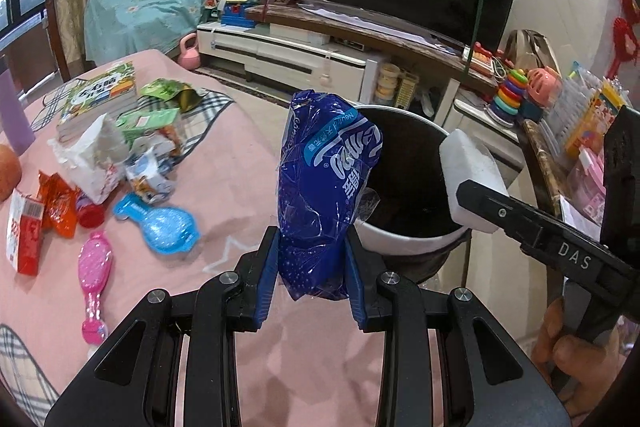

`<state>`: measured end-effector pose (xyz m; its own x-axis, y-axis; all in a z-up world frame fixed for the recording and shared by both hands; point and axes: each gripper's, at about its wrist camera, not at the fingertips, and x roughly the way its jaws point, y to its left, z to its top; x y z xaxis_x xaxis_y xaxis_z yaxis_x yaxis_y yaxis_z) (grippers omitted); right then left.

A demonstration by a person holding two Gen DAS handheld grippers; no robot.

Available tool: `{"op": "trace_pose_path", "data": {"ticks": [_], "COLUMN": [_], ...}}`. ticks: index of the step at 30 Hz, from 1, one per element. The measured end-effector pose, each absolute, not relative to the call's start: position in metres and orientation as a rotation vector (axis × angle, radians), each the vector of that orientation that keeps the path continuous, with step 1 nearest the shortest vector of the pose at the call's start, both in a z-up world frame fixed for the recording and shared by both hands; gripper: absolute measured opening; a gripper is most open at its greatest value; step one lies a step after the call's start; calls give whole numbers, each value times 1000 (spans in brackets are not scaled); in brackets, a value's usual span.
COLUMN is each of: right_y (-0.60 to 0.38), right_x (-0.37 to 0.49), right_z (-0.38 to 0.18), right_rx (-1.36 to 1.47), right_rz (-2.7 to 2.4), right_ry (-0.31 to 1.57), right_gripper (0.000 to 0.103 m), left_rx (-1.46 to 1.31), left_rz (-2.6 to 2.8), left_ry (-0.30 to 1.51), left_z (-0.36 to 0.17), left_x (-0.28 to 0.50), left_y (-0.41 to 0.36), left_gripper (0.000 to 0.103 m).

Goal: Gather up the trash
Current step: 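Carry wrapper and foam block over the bin and open both tools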

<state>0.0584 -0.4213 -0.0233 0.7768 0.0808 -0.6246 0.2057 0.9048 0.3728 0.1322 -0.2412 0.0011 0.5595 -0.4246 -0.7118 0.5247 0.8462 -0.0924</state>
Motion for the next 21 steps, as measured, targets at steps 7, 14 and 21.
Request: {"op": "trace_pose_path", "data": {"ticks": [7, 14, 21], "right_y": [-431, -441, -447], "right_x": [64, 73, 87], "right_z": [-28, -29, -32], "right_rx": [437, 420, 387], "right_rz": [-81, -92, -99], "right_ry": [702, 721, 750], "right_gripper": [57, 57, 58], "left_rx": [159, 177, 174], "left_rz": [-576, -591, -599], "left_ry": [810, 815, 848], "left_z": [0, 0, -6], "left_x": [140, 150, 167], "left_y": [-259, -278, -291], "left_gripper": [30, 30, 34]}}
